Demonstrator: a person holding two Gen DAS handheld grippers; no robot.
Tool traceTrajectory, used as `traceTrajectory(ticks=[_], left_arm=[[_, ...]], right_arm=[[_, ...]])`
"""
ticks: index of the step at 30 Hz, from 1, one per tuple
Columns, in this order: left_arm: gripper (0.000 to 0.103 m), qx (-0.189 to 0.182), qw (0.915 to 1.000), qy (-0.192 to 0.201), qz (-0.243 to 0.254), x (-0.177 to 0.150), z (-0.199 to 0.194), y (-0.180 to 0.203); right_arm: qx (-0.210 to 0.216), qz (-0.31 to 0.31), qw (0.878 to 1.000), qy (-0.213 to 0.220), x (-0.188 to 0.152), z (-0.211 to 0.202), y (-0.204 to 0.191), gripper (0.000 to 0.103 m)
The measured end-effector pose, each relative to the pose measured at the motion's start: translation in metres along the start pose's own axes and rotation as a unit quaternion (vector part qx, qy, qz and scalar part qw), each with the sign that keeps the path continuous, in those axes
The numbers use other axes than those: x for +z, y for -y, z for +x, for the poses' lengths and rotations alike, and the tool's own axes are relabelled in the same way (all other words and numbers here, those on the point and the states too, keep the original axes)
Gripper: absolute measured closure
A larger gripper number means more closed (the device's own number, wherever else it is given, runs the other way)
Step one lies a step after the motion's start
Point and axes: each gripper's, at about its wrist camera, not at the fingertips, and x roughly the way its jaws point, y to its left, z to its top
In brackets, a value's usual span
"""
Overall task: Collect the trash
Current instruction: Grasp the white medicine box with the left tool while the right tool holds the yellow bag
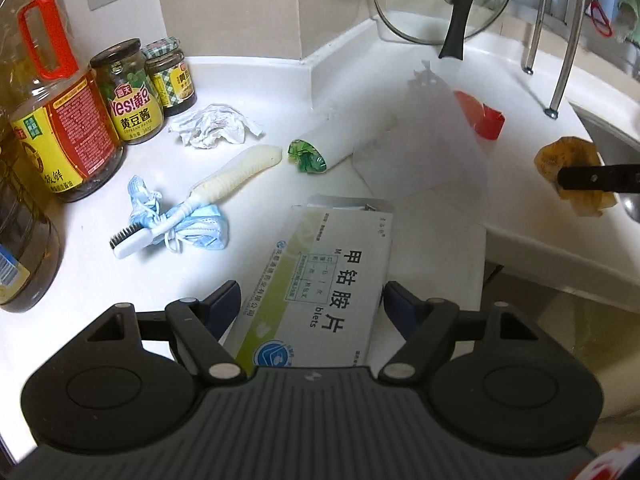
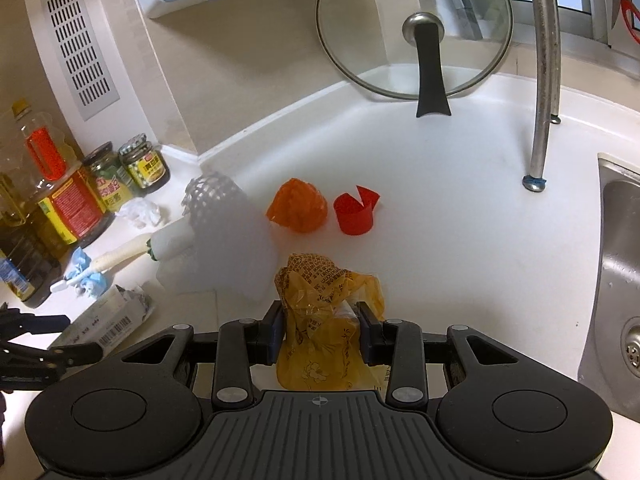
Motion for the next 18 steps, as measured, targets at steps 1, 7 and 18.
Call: traceTrajectory(ticks=[1, 7, 18], left_arm=[[0.025, -0.001, 1.0000, -0.001, 0.005, 0.001, 0.002, 0.000], [0.019, -0.011, 0.9993, -0.014, 0.031, 0.011, 0.020, 0.004], [0.030, 0.000, 0.9996, 0.000, 0.029, 0.011, 0.014, 0.012]], right_arm=[[0.002, 0.001, 1.000, -0.001, -0.001, -0.001, 0.001, 0.066], [0.011, 0.001, 1.000, -0.004, -0.009, -0.008, 0.001, 0.066], [0.040, -0.002, 0.999, -0.015, -0.027, -0.025, 0.000, 0.066]])
